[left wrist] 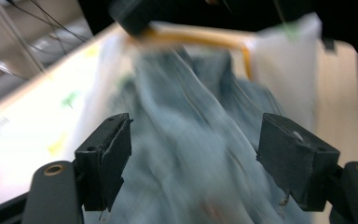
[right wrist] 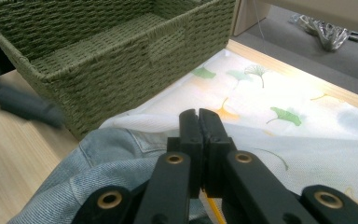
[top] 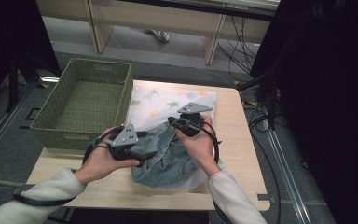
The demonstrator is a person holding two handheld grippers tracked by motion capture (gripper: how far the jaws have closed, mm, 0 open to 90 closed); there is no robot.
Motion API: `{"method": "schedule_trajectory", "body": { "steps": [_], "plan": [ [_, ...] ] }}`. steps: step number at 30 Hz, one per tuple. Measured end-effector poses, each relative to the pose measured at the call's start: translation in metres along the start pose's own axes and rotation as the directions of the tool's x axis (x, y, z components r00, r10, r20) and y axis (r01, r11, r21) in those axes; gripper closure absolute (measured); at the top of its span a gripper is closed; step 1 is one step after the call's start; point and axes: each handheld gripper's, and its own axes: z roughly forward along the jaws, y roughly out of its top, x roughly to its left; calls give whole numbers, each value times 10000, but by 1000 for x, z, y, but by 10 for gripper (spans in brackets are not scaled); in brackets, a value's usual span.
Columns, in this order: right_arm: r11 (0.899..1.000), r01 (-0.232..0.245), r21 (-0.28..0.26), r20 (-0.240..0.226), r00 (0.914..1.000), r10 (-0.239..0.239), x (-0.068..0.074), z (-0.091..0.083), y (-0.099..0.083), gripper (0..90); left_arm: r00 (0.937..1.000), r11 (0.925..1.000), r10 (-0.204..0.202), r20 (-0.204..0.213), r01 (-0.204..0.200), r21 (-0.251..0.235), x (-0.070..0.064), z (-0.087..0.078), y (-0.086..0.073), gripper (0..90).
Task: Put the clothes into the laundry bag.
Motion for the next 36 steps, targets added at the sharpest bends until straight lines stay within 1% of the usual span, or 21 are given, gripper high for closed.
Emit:
{"method": "schedule_trajectory", "body": {
  "steps": [1,3,4,5,6,8,12,13,16,17,19,20,22,24,26,28,30,31,32,33,36],
  "plan": [
    [10000,-27,19,10,10000,27,0,0,0,900,9995,9991,306,61,-307,291,-3,-1,-6,243],
    [10000,30,12,30,10000,-30,0,0,0,900,9991,9961,319,272,-340,812,-11,2,-17,224],
    [10000,24,12,32,10000,-24,1,0,0,900,9983,9922,350,462,-402,1177,-16,6,-25,219],
    [10000,-13,25,37,10000,12,1,0,1,900,9979,9897,428,477,-489,1345,-20,11,-30,214],
    [10000,-5,32,45,10000,4,1,0,1,900,9972,9852,594,460,-660,1579,-22,16,-34,196],
    [10000,50,43,54,10000,-50,1,1,1,900,9952,9790,826,519,-908,1824,-26,25,-38,163],
    [9999,61,124,-7,10000,-61,2,1,-1,900,9938,9741,1010,472,-1084,1983,-30,37,-38,173],
    [9999,59,138,24,10000,-59,2,1,-1,900,9933,9727,1073,423,-1137,2024,-31,40,-37,183],
    [9997,7,228,-8,10000,-7,3,2,-2,900,9924,9678,1208,239,-1231,2198,-33,46,-37,255],
    [9997,69,231,-14,10000,-69,2,2,-2,900,9918,9652,1267,191,-1277,2284,-34,48,-37,283],
    [9996,65,262,-24,10000,-65,3,3,-2,900,9897,9562,1430,64,-1398,2573,-32,51,-37,382],
    [9996,41,293,-18,10000,-40,4,3,-3,900,9897,9538,1434,44,-1393,2662,-31,52,-36,442],
    [9994,113,323,-43,9999,-112,4,3,-3,900,9915,9543,1298,12,-1253,2712,-27,53,-36,559],
    [9994,40,358,-67,10000,-38,5,3,-3,900,9946,9601,1039,58,-1018,2604,-24,54,-36,686],
    [9993,118,349,-59,9999,-116,5,3,-2,900,9965,9666,836,-12,-808,2431,-21,53,-34,759],
    [9993,37,364,-71,10000,-34,6,3,-2,900,9977,9721,679,-30,-655,2251,-20,50,-31,790],
    [9994,155,319,-94,9998,-152,7,3,-1,900,9985,9795,514,-170,-471,1960,-18,46,-26,799],
    [9994,186,291,-97,9998,-183,7,2,-1,900,9987,9817,462,-210,-415,1859,-18,45,-23,801],
    [9995,148,284,-118,9998,-145,8,2,0,900,9990,9848,390,-235,-344,1703,-16,44,-20,802],
    [9995,238,228,-128,9996,-235,9,1,1,900,9989,9870,360,-301,-308,1575,-15,43,-17,803],
    [9996,253,139,-205,9995,-250,13,0,4,900,9989,9921,261,-402,-210,1234,-11,41,-7,805]
  ]
}}
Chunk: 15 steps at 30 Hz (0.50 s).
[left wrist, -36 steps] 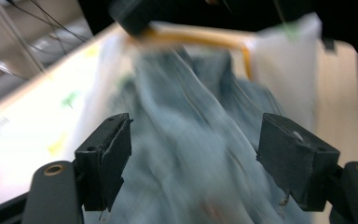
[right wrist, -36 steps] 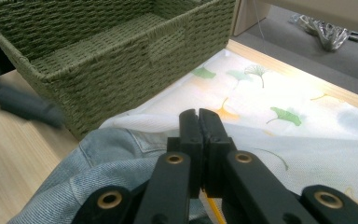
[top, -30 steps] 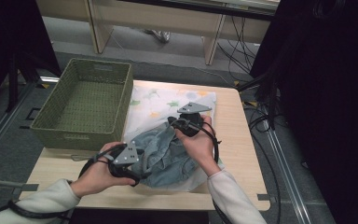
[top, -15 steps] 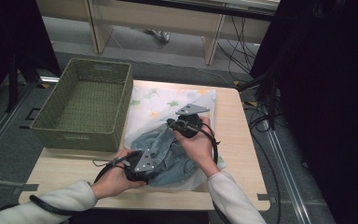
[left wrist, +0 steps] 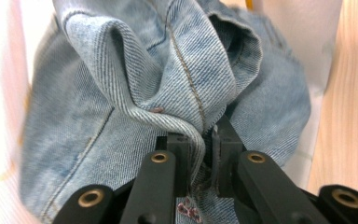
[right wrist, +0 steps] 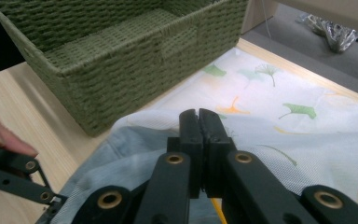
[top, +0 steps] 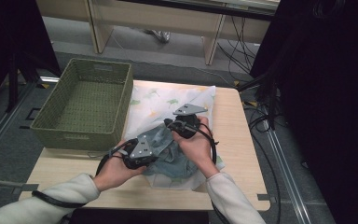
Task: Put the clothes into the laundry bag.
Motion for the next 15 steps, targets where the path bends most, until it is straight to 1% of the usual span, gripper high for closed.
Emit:
{"method": "schedule_trajectory", "body": {
  "steps": [3,4,6,7,10,15],
  "plan": [
    [9998,122,-156,-74,9999,-123,3,-2,4,900,9999,9995,-100,-116,97,-294,3,-2,10,806],
    [9998,129,-176,-66,9999,-130,4,-3,5,900,9998,9994,-125,-121,121,-328,4,-4,13,806],
    [9996,133,-255,-132,9998,-137,6,-4,7,900,9996,9982,-211,-202,199,-569,7,-7,18,807],
    [9993,201,-314,-152,9997,-206,7,-5,8,900,9995,9978,-254,-209,241,-615,9,-8,20,807],
    [9990,209,-406,-195,9996,-217,8,-7,10,900,9987,9962,-363,-356,333,-808,14,-14,26,807],
    [9978,220,-625,-238,9994,-236,11,-12,14,900,9974,9940,-348,-633,279,-1055,19,-27,33,808]
  ]
}}
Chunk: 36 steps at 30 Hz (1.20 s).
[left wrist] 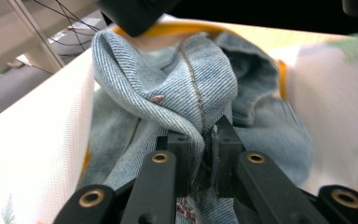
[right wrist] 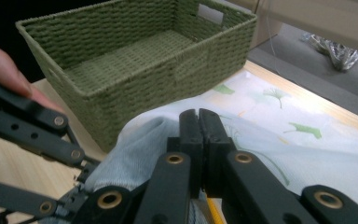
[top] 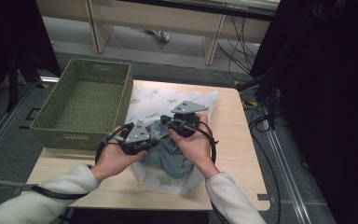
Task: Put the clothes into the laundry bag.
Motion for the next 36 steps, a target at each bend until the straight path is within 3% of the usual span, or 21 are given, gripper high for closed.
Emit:
{"method": "schedule_trajectory", "body": {
  "steps": [4,6,8,15,27,28,29,36],
  "plan": [
    [9998,89,-174,-49,9999,-90,3,-4,4,900,9996,9997,175,-208,-178,-163,0,-7,6,807],
    [9998,-123,-168,-42,9999,122,5,-6,5,900,9993,9995,297,-212,-299,-79,-1,-5,7,807],
    [9998,47,-207,-87,10000,-49,3,-6,5,900,9990,9993,369,-236,-369,17,-2,0,5,806],
    [9999,-50,-91,-88,9999,49,0,-3,2,900,9985,9971,509,-206,-497,570,-2,22,-2,805],
    [9996,-280,73,15,9996,280,-7,-1,-3,900,9981,9936,565,-229,-540,991,2,45,-4,801],
    [9987,-497,142,38,9988,497,-7,0,-4,900,9982,9934,566,-216,-542,1006,2,46,-4,801],
    [9995,-310,100,39,9995,309,-9,0,-4,900,9982,9933,546,-250,-518,1034,2,49,-5,800],
    [9990,-410,194,109,9991,408,-14,2,-8,900,9974,9906,648,-303,-606,1226,3,59,-9,799]
  ]
}}
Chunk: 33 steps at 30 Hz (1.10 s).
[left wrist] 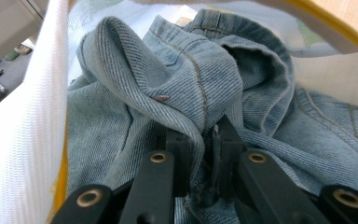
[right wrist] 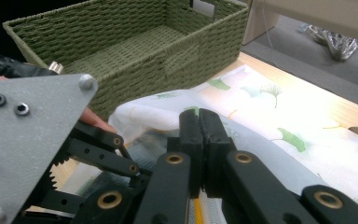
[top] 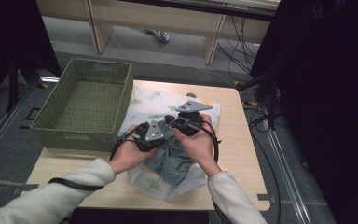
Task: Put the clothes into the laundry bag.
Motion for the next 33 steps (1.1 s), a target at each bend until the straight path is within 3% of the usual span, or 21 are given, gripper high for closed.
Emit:
{"method": "schedule_trajectory", "body": {
  "steps": [3,8,17,18,19,21,22,28,31,33],
  "plan": [
    [9997,-218,99,53,9997,217,0,0,-1,900,10000,10000,66,-34,-66,52,-1,4,-1,798],
    [10000,-6,57,84,10000,6,-3,1,-2,900,10000,9999,61,-49,-61,116,-1,7,-4,797],
    [9999,-65,139,140,9999,63,-4,2,-3,900,9999,9999,78,-113,-77,143,-1,11,-6,789],
    [9994,-267,218,158,9995,264,-3,2,-4,900,9999,9998,74,-111,-72,160,-1,12,-7,786],
    [9998,-50,191,143,9999,47,-5,3,-4,900,9999,9997,71,-85,-69,223,-1,13,-7,785],
    [9996,-49,261,161,9999,45,-5,4,-5,900,9999,9995,80,-64,-78,298,0,14,-8,784],
    [9991,-277,329,186,9995,271,-5,4,-6,900,10000,9995,45,-70,-43,309,0,15,-9,784],
    [9993,-58,371,156,9999,52,-7,6,-8,900,10000,9980,-26,81,21,633,1,22,-17,780],
    [9992,-72,402,195,9998,64,-7,6,-8,900,9999,9980,24,158,-34,631,1,21,-17,746],
    [9993,-29,385,189,9998,21,-8,6,-8,900,9997,9993,37,254,-47,382,1,15,-15,659]
  ]
}}
